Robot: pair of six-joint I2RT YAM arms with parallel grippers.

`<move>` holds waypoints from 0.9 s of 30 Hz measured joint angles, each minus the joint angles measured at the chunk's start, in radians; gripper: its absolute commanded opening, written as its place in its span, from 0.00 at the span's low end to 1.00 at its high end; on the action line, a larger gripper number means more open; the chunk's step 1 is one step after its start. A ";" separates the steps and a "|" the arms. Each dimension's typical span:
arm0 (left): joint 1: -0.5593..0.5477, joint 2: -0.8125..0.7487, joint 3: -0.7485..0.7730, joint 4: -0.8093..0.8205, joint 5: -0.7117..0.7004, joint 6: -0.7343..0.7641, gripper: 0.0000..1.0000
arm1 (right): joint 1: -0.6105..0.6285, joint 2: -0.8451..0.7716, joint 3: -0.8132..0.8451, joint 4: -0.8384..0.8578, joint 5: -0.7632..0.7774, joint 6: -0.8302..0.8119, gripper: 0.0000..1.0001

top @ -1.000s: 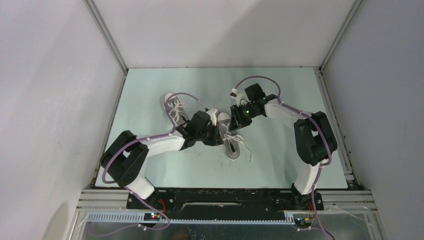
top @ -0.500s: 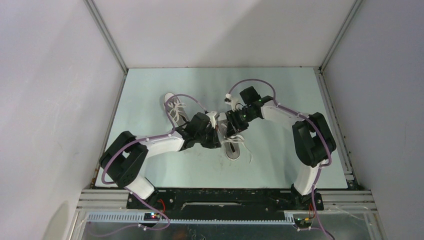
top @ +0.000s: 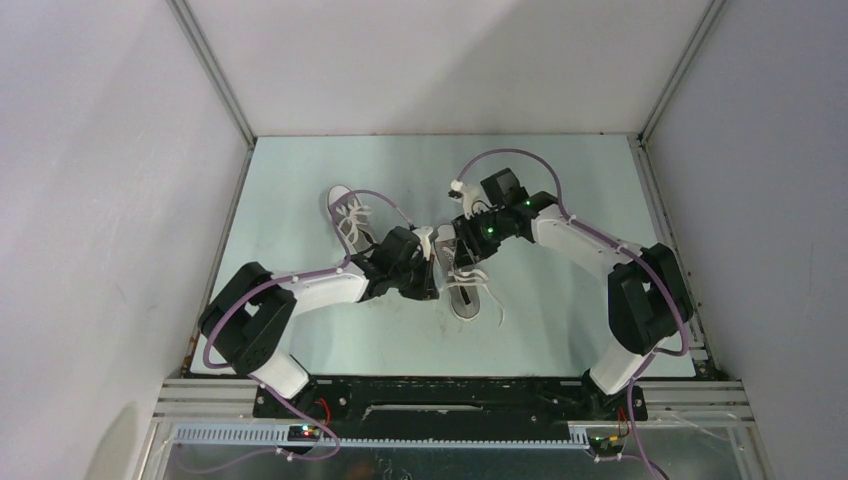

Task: Tie the shoes

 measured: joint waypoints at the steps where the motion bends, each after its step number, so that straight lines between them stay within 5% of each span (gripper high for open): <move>1: 0.000 0.000 0.000 -0.002 0.000 0.000 0.00 | 0.006 0.000 0.000 -0.002 0.008 -0.002 0.39; 17: 0.000 0.000 0.000 -0.006 0.000 0.000 0.00 | 0.042 0.069 0.000 -0.019 0.039 -0.016 0.34; 23: 0.000 0.000 0.012 -0.010 0.000 0.000 0.00 | 0.048 0.087 0.000 -0.034 0.057 -0.024 0.09; 27: 0.000 0.000 0.025 -0.010 0.001 0.000 0.00 | 0.051 0.087 0.000 -0.044 0.063 -0.025 0.02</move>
